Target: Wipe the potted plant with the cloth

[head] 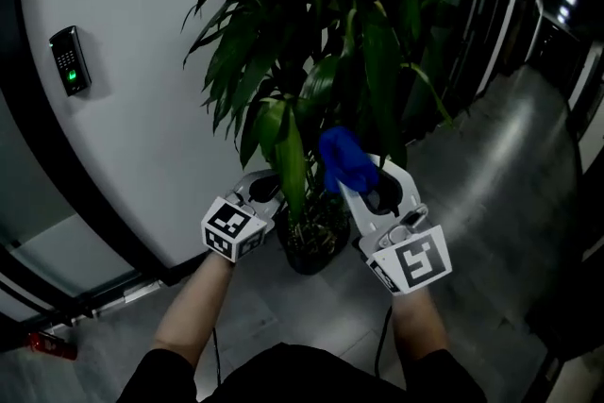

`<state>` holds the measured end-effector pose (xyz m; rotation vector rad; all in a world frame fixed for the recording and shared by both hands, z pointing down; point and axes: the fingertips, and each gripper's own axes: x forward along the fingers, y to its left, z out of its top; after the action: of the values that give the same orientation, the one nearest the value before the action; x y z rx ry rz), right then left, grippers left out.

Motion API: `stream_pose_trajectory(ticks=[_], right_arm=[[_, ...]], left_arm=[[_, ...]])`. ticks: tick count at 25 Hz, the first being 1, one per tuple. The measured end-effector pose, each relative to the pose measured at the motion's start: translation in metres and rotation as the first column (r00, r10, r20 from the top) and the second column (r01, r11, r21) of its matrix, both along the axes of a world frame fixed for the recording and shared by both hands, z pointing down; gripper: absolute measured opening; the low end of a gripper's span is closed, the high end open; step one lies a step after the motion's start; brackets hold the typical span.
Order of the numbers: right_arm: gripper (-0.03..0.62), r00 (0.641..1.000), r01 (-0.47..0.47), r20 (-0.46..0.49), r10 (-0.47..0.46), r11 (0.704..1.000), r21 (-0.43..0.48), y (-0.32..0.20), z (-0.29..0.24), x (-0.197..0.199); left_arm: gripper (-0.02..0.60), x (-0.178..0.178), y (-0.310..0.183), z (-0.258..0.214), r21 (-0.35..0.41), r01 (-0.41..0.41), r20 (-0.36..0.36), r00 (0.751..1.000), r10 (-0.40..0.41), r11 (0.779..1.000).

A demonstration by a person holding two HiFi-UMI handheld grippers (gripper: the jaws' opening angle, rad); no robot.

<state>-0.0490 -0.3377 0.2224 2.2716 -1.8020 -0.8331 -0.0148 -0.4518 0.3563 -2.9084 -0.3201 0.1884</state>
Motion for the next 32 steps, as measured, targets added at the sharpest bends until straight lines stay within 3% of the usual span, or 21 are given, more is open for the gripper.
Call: stream_pose_trajectory(ticks=[2, 5, 9, 13, 18, 23, 32], right_arm=[[0.091, 0.997, -0.035, -0.073, 0.032, 0.999, -0.042, -0.008, -0.017, -0.008], [0.091, 0.986, -0.08, -0.152, 0.065, 0.993, -0.092, -0.032, -0.03, -0.016], [0.091, 0.952, -0.175, -0.278, 0.125, 0.971, -0.163, -0.064, -0.007, -0.015], [0.091, 0.953, -0.187, -0.274, 0.13, 0.964, -0.191, -0.074, 0.019, -0.013], [0.091, 0.914, -0.265, -0.376, 0.154, 0.927, -0.264, -0.082, 0.032, -0.006], [0.091, 0.928, -0.224, -0.359, 0.098, 0.918, -0.327, -0.081, 0.055, -0.006], [0.091, 0.912, -0.243, -0.407, 0.056, 0.872, -0.425, -0.074, 0.101, -0.012]], left_arm=[[0.006, 0.012, -0.003, -0.009, -0.028, -0.024, -0.003, 1.0, 0.024, 0.999], [0.006, 0.017, 0.002, -0.024, 0.001, -0.042, -0.019, 0.999, 0.042, 0.999], [0.006, 0.012, 0.014, -0.036, -0.031, -0.101, -0.056, 0.993, 0.099, 0.994], [0.006, 0.006, 0.026, -0.032, -0.01, -0.123, -0.042, 0.992, 0.122, 0.992], [0.006, 0.009, 0.033, -0.037, 0.059, -0.12, -0.044, 0.992, 0.122, 0.991], [0.006, 0.008, 0.039, -0.025, 0.117, -0.121, -0.012, 0.992, 0.123, 0.986], [0.006, 0.008, 0.033, 0.006, 0.1, -0.065, 0.032, 0.998, 0.062, 0.993]])
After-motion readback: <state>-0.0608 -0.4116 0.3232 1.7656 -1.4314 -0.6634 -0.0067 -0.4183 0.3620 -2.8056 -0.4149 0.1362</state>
